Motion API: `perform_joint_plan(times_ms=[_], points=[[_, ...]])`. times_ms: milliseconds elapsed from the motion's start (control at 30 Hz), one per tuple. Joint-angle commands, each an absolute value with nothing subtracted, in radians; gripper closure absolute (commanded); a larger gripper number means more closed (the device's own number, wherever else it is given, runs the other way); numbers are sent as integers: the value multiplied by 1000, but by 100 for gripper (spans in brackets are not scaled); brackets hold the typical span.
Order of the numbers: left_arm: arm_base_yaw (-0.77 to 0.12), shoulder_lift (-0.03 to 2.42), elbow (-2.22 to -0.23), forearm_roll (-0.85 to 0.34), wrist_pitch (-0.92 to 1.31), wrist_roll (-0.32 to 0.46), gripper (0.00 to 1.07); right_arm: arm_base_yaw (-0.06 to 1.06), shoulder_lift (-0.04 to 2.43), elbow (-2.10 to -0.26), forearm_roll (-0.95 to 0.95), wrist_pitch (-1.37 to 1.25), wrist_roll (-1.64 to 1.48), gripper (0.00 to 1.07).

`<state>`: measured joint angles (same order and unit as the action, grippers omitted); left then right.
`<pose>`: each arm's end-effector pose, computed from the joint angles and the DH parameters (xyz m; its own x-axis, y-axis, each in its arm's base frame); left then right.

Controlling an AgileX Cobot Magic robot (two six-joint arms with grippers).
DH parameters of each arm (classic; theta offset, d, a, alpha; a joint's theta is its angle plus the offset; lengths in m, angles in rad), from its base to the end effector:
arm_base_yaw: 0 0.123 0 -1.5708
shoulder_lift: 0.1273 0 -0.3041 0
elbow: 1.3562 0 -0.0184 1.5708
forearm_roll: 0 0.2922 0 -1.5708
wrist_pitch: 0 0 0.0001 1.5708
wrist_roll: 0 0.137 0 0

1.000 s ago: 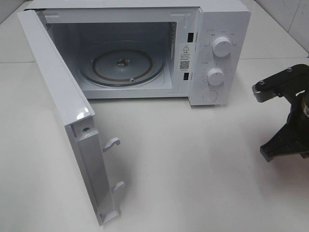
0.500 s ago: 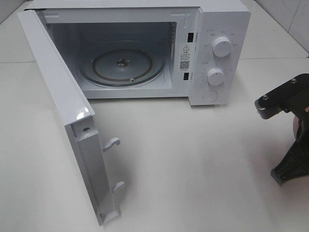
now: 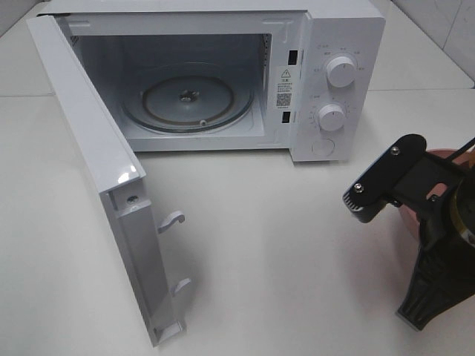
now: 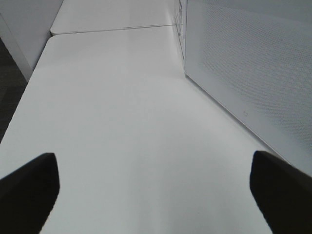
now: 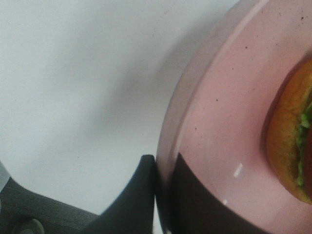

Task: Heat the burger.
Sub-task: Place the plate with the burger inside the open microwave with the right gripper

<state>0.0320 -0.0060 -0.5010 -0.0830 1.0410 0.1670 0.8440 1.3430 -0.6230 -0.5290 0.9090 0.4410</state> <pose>0.0535 -0.0081 0.2797 -0.4230 0.1109 -0.8993 0.0860 0.9929 0.0819 0.1927 0.1346 0.1426 -0.7212 -0.6787 -0.1388 -0.5923 0.7081 -0.3845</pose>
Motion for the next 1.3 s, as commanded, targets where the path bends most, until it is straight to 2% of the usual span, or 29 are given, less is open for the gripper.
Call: perform_joint_plan(times_ms=[33, 500, 800, 967, 1300], points=[[34, -13, -498, -86, 1039, 164, 7, 899, 1336, -622, -626, 945, 411, 107], [34, -13, -498, -86, 1039, 164, 7, 1063, 1336, -622, -658, 943, 364, 107], [34, -13, -498, -86, 1039, 164, 7, 1063, 1336, -622, -655, 939, 294, 107], [34, -13, -498, -86, 1039, 164, 7, 1063, 1336, -622, -658, 881, 71, 107], [34, -13, -498, -86, 1039, 164, 7, 1062, 1336, -622, -658, 744, -152, 106]])
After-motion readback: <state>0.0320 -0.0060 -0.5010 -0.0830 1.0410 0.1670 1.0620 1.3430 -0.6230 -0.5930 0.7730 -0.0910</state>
